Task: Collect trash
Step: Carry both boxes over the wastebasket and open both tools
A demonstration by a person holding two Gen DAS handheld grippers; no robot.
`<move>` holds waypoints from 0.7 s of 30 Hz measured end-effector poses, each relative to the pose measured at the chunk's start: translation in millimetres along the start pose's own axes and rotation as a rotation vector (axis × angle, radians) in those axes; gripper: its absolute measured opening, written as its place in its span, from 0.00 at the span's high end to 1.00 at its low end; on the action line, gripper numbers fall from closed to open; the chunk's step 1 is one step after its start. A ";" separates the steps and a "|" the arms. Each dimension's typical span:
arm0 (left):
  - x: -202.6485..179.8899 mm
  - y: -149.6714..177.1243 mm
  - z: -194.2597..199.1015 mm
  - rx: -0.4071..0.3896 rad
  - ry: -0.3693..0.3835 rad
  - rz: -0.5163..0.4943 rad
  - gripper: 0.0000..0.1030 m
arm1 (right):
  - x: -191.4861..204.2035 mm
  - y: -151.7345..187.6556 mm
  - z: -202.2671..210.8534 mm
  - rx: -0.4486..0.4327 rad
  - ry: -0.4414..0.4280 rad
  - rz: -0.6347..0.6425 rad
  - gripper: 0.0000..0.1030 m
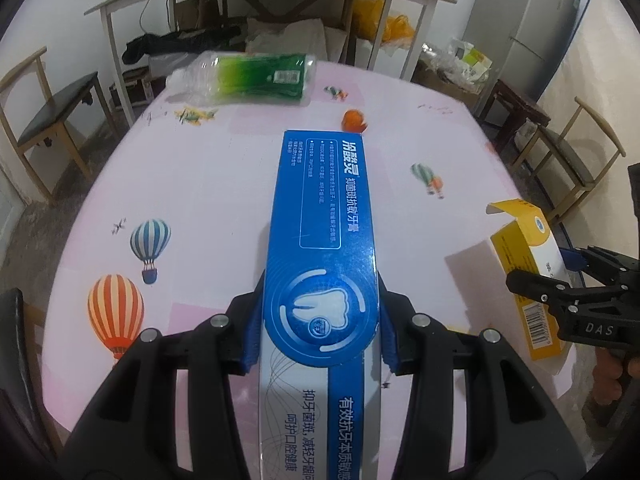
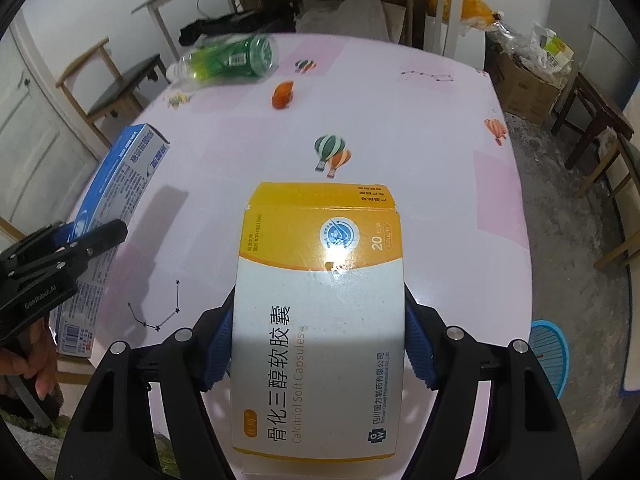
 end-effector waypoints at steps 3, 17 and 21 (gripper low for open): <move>-13.7 -6.8 11.1 -0.022 0.016 -0.021 0.57 | -11.2 -2.3 12.9 -0.039 -0.012 -0.033 0.32; -183.1 -38.7 46.7 -0.070 0.303 -0.289 0.57 | -199.7 69.8 147.1 -0.311 0.148 -0.482 0.32; -251.7 -26.3 37.9 0.004 0.417 -0.375 0.57 | -262.6 134.0 166.7 -0.301 0.232 -0.660 0.32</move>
Point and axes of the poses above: each gripper's, at about its wrist camera, not at the fingertips, and z roughly against the way its jaws point, x to its left, y to its underside, the point moved 8 cm from there along -z, roughly the way its jaws point, and after that the axes turned 2 degrees about x, right-handed, at the moved point
